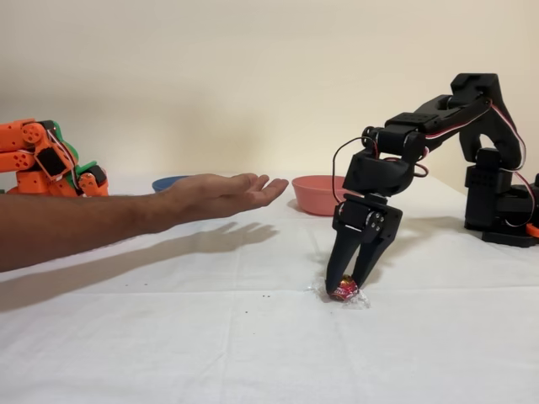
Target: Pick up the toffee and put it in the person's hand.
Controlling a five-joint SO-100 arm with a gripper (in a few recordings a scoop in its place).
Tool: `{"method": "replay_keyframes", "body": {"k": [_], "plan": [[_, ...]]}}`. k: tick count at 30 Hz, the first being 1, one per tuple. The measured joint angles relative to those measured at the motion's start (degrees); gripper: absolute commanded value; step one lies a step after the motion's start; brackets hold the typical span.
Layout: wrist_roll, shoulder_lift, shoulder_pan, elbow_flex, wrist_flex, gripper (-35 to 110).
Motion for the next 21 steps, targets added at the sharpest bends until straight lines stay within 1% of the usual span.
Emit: {"method": "replay_keyframes", "body": {"k": [4,13,21], "plan": [[-0.4,0.0,0.0,0.0,0.0,19],[-0.8,0.0,0.0,-0.1,0.0,10],[-2.5,0.0,0.0,-0.1,0.0,9]]}}
